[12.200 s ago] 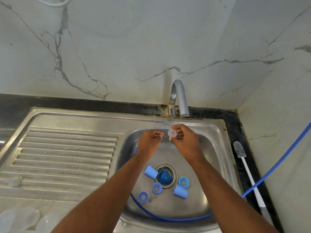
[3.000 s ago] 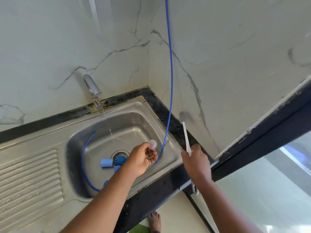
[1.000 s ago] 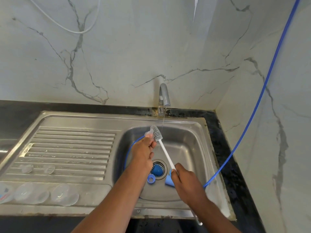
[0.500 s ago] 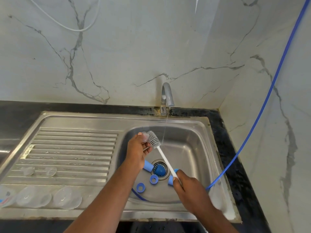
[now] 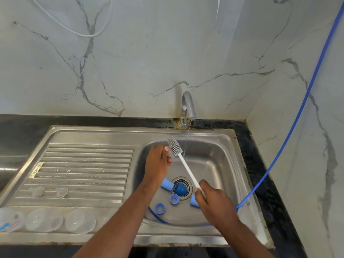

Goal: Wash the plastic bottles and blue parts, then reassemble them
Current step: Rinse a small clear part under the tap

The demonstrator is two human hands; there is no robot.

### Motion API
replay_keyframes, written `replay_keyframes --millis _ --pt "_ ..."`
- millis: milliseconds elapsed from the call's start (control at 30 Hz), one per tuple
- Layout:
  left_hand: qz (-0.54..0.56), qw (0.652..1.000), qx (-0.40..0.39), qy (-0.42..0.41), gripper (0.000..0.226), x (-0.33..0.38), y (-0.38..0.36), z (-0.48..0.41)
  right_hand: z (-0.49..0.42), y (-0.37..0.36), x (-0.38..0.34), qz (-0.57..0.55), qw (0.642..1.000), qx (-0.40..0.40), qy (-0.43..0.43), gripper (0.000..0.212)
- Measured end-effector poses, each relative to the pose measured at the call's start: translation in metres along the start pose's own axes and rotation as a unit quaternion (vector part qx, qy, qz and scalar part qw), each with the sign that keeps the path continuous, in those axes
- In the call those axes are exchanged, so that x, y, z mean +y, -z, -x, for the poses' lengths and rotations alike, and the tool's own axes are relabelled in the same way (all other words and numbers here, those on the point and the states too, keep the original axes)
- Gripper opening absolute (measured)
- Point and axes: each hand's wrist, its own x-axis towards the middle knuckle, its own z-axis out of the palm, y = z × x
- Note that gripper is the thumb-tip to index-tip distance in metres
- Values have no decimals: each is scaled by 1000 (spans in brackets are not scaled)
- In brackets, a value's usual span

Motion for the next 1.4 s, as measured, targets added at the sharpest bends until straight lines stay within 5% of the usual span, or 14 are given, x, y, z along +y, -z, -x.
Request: replay_keyframes --millis 133,400,533,733,900,1067,1200,1400 --pt "-46 997 68 -12 32 1 11 -13 13 -5 -4 18 1000 -19 10 17" --pt "-75 994 76 -9 28 4 10 -11 13 -10 -6 22 999 -28 -3 18" --pt "-79 997 21 -18 26 7 4 -7 5 -8 -2 4 1000 -13 -11 18" --pt "-55 996 65 12 27 -14 9 -28 17 -15 4 9 1000 -27 -3 24" --pt "88 995 33 35 15 9 8 -13 10 -10 14 -39 999 14 -20 17" --pt "79 995 -38 45 8 2 18 -8 5 -6 22 -59 997 41 -10 17" --pt "111 988 -92 54 39 0 27 -3 2 -6 30 -68 996 49 17 17" --pt "230 965 -69 102 27 -15 37 -3 3 -9 36 -68 996 43 32 16"
